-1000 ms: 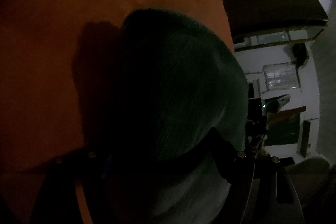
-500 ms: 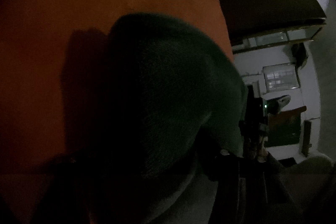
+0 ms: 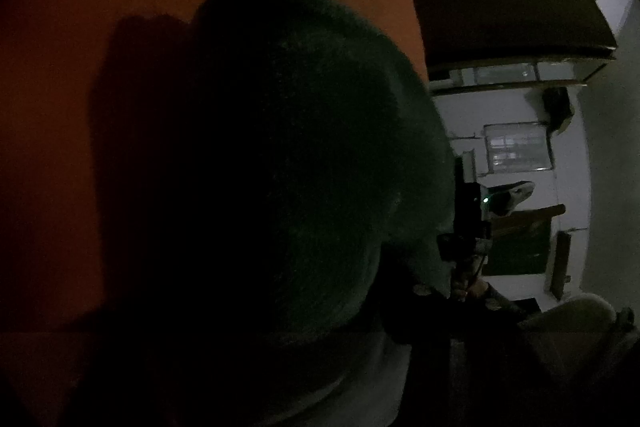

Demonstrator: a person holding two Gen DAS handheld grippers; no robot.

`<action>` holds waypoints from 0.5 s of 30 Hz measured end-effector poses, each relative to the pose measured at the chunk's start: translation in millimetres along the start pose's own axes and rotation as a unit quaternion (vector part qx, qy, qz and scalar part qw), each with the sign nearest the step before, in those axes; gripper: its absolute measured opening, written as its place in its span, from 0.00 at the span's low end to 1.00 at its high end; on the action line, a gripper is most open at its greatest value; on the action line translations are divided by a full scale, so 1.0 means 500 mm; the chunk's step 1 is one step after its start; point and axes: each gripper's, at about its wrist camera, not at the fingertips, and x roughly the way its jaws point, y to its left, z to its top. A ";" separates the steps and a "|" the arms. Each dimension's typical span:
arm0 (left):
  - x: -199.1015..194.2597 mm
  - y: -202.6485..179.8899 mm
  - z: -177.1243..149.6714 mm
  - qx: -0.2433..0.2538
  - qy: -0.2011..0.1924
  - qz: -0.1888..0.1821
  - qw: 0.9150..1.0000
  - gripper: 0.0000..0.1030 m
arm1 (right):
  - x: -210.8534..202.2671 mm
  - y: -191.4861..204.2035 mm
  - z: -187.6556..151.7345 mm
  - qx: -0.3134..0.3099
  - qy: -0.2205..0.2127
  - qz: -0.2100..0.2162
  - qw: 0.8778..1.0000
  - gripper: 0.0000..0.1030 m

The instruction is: Fold clothes

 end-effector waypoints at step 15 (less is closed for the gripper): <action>-0.060 -0.082 0.099 0.006 -0.020 -0.042 0.999 0.36 | -0.117 0.086 0.029 -0.003 -0.058 0.047 0.997 0.40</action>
